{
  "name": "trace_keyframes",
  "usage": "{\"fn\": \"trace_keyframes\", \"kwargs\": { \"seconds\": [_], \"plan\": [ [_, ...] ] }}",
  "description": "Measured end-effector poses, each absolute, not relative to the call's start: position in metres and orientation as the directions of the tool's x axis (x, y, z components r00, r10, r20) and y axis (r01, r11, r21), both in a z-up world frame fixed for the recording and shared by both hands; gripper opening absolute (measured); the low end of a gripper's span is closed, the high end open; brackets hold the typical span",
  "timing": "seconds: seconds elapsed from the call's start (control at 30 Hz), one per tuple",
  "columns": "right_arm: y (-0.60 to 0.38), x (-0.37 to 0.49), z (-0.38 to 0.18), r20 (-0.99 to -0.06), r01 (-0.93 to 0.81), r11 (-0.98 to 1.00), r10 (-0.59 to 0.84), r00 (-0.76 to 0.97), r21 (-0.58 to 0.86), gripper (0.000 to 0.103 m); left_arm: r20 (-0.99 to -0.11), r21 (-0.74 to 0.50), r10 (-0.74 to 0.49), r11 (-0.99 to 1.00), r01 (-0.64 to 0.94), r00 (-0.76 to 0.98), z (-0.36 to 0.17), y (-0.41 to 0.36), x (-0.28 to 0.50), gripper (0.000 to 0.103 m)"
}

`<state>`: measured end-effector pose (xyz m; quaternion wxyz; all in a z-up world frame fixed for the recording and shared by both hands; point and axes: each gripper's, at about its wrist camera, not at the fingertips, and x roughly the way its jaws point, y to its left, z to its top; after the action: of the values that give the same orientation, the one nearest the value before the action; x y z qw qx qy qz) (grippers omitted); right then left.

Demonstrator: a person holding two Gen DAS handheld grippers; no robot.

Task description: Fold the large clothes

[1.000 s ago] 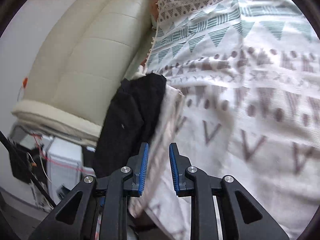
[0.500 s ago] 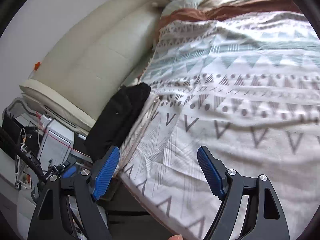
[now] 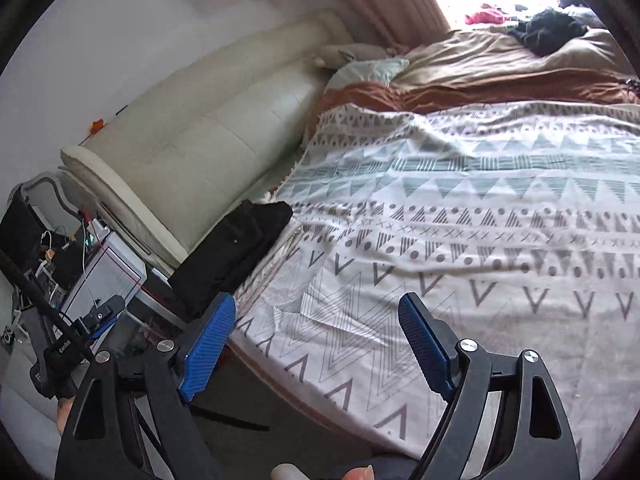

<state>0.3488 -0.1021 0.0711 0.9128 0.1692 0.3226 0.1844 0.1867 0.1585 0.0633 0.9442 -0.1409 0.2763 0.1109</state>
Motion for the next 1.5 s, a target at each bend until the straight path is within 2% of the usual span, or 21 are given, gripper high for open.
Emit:
{"fn": "trace_keyframes", "kwargs": {
  "seconds": [0.03, 0.17, 0.2, 0.63, 0.97, 1.5],
  "plan": [
    [-0.104, 0.339, 0.075, -0.520, -0.229, 0.879, 0.438, 0.733, 0.417, 0.084, -0.546, -0.201, 0.131, 0.938, -0.281, 0.828, 0.066, 0.154, 0.181, 0.103],
    [-0.107, 0.296, 0.083, -0.512, -0.212, 0.927, 0.351, 0.784, 0.311, 0.102, -0.525, -0.176, 0.134, 0.949, -0.261, 0.841, 0.070, 0.135, 0.159, 0.103],
    [-0.108, 0.288, 0.084, -0.507, -0.207, 0.934, 0.334, 0.795, 0.291, 0.103, -0.521, -0.169, 0.133, 0.952, -0.255, 0.843, 0.070, 0.131, 0.152, 0.103],
    [-0.114, 0.193, 0.089, -0.467, -0.169, 0.961, 0.256, 0.846, 0.220, 0.103, -0.459, -0.182, 0.063, 0.970, -0.163, 0.886, 0.067, 0.088, 0.088, 0.103],
    [-0.127, 0.142, 0.067, -0.503, -0.088, 0.990, 0.134, 0.854, 0.114, 0.103, -0.426, -0.170, 0.014, 0.981, -0.096, 0.905, 0.056, 0.057, 0.052, 0.103],
    [-0.141, 0.103, 0.067, -0.452, -0.081, 0.984, 0.144, 0.880, 0.157, 0.103, -0.393, -0.163, 0.016, 0.983, -0.087, 0.920, 0.062, 0.046, 0.022, 0.103]
  ]
}}
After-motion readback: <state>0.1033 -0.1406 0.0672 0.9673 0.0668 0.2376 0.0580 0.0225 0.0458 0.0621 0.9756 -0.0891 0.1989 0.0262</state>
